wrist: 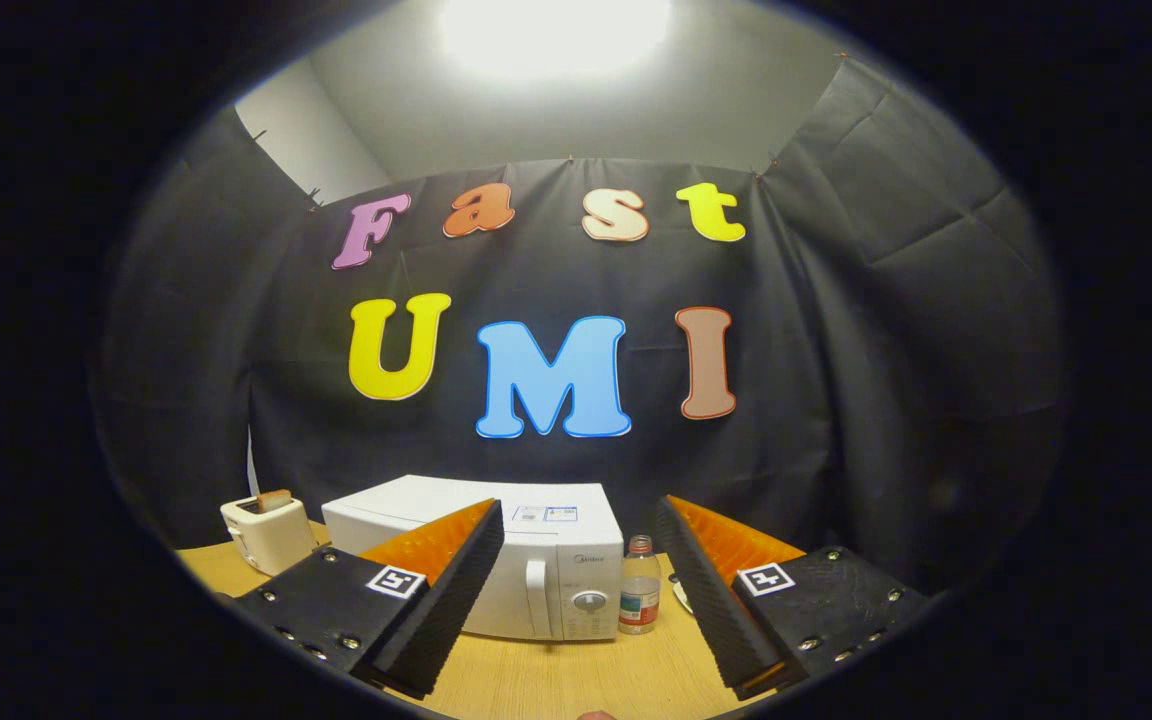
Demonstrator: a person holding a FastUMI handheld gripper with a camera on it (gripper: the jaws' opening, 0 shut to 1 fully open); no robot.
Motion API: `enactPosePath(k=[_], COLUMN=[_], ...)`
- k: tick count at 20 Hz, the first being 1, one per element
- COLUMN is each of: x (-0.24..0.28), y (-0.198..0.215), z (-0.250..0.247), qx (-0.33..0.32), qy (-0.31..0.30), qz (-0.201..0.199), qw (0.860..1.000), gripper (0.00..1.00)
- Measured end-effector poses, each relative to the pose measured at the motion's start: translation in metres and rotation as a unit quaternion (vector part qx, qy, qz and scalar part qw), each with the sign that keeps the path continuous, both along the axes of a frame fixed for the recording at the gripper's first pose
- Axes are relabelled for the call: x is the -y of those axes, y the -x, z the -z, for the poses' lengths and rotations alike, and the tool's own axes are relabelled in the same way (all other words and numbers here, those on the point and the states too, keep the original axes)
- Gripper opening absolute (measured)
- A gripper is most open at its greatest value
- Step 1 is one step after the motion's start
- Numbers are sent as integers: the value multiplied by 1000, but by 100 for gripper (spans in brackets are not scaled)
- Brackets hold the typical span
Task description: Open the microwave, put the food inside, and close the microwave door.
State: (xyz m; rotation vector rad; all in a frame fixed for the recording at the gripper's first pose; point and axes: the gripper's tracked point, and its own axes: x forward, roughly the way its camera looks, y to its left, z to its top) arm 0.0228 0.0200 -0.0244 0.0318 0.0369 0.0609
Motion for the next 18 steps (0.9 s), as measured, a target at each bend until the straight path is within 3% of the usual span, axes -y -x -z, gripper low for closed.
enactPosePath(k=[18], x=[-41], y=[-96], z=[107], qx=[-62], qy=[-10], qz=[-50], qw=[997], gripper=[98])
